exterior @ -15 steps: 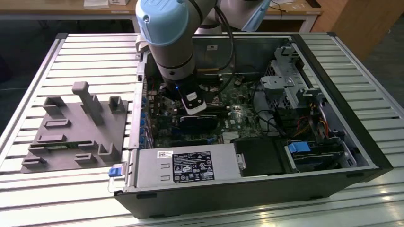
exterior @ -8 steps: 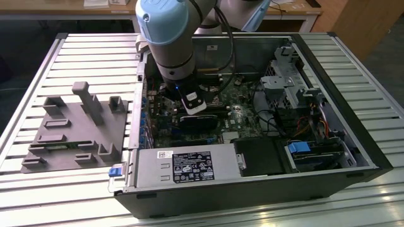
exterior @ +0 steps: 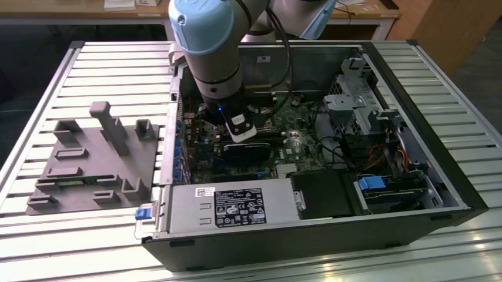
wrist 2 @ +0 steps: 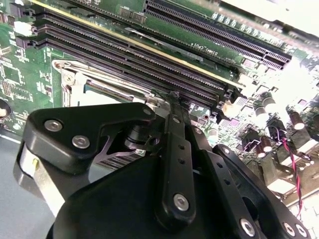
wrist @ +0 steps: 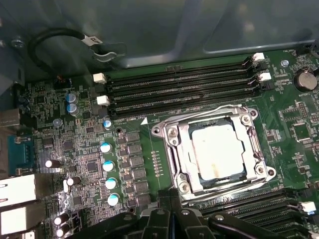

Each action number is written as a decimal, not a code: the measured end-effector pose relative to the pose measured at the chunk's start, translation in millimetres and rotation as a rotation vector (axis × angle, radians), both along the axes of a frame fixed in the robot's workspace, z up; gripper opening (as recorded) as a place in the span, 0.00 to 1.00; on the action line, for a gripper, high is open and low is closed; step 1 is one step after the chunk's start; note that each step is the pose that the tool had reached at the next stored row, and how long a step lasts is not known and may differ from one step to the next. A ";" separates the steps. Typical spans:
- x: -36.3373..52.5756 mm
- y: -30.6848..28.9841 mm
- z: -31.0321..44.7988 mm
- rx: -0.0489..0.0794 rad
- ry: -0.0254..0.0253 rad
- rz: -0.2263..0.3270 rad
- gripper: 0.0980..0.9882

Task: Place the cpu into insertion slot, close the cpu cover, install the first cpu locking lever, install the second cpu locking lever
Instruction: 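Install the second cpu locking lever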

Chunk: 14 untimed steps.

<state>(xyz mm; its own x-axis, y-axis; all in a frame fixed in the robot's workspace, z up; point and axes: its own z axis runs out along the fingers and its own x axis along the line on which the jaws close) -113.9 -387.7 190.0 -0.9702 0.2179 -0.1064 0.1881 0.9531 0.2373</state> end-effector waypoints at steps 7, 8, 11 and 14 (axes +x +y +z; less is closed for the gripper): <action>0.0 0.0 4.3 -0.001 -0.0001 0.000 0.00; 0.0 0.0 5.3 -0.001 -0.0001 0.000 0.00; 0.0 0.0 8.6 -0.001 -0.0001 0.000 0.00; 0.0 0.0 11.5 -0.001 -0.0001 0.000 0.00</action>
